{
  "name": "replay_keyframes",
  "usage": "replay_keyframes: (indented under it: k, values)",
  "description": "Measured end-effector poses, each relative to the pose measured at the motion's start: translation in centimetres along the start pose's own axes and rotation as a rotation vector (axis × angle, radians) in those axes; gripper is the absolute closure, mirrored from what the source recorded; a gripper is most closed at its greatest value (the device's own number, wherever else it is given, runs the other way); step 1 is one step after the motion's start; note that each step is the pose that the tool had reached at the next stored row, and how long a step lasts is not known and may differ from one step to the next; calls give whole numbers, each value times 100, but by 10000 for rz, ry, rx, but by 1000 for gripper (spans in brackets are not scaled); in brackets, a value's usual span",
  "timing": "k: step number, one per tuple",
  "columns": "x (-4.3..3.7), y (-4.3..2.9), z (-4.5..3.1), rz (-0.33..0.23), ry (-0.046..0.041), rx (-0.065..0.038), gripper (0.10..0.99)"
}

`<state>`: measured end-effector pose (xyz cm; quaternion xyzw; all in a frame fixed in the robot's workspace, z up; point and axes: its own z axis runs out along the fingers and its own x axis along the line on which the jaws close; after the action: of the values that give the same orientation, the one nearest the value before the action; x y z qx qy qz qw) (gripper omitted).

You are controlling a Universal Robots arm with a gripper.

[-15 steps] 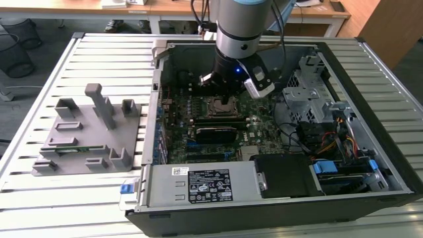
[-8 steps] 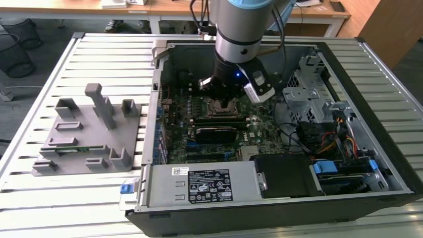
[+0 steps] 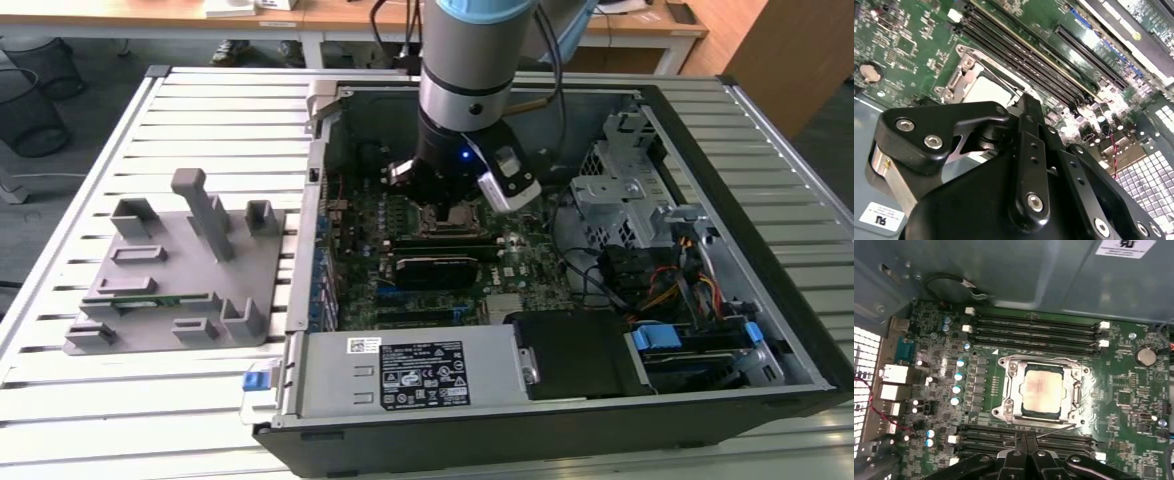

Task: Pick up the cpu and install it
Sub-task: 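Install the second cpu locking lever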

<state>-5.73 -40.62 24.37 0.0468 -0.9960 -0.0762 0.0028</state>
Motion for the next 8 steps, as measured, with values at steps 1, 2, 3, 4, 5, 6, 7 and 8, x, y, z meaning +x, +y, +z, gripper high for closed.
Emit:
replay_keyframes:
  k: [1, 2, 3, 4, 5, 6, 7, 8]
  values:
    - [10, 0, 6, 1, 0, 0, 980]
    - [17, -1, 15, 1, 0, 1, 980]
    - [20, -3, 28, 0, 1, 2, 980]
    - [23, -5, 45, 0, 2, 2, 980]
    - [25, -8, 63, 0, 2, 2, 980]
    - [29, -10, 82, 0, 2, 1, 980]
    - [31, -13, 101, 0, 2, 1, 980]
    - [32, -16, 119, -1, 1, 0, 980]
